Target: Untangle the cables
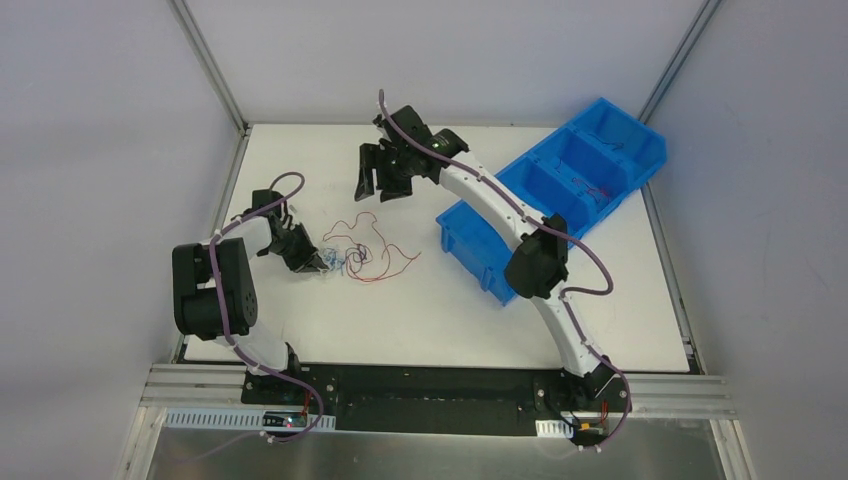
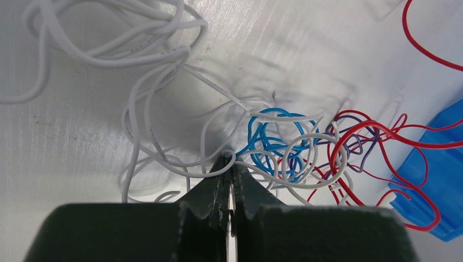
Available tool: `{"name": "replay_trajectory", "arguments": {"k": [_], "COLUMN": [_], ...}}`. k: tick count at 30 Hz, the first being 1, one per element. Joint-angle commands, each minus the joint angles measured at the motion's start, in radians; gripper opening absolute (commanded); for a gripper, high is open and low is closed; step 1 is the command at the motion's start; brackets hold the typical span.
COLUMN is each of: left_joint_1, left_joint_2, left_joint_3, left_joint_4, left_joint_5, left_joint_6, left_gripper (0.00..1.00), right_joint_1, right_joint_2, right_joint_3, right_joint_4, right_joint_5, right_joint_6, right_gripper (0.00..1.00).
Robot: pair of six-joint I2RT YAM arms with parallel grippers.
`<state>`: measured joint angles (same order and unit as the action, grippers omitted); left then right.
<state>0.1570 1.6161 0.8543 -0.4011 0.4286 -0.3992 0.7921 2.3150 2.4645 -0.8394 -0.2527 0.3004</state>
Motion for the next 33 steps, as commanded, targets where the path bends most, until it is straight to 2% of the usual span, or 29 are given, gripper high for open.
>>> {"name": "replay_trajectory", "arguments": {"k": [1,6,15,23,26,29,33], "left_joint_1": [-0.007,-0.007,-0.011,-0.016,-0.017,-0.019,-0.020], "left_joint_2": [-0.009,-0.006,0.041,0.113,0.127,0.139,0.150], "left_joint_3": [-0.004,-0.007,0.018,0.063,0.072,0.071,0.070], "left_joint_4": [-0.038,-0.036,-0.030,-0.030,-0.030,-0.031,-0.030], "left_joint_5": [-0.002,0.009,0.065,0.122,0.137,0.145,0.151], "left_joint_6": [0.042,0.043,0.045,0.040,0.039,0.039,0.039], "left_gripper": [0.00,0.00,0.00,0.00,0.00,0.00,0.00], "right_joint_1": [-0.001,0.010,0.024,0.034,0.043,0.056,0.076], "right_joint_2": [0.084,0.129,0.215,0.206,0.203,0.207,0.231], "right_joint_3": [0.018,0.001,-0.011,-0.127,-0.168,-0.197,-0.172], "right_joint_4": [0.057,0.129,0.198,0.354,0.434,0.518,0.551], "right_joint_5": [-0.045,-0.011,-0.042,-0.045,-0.032,-0.020,-0.028], "right_joint_6": [-0.035,-0.091,-0.247,-0.460,-0.513,-0.540,-0.534], "right_gripper": [0.66,0.66,0.65,0.65,0.69,0.72,0.72]}}
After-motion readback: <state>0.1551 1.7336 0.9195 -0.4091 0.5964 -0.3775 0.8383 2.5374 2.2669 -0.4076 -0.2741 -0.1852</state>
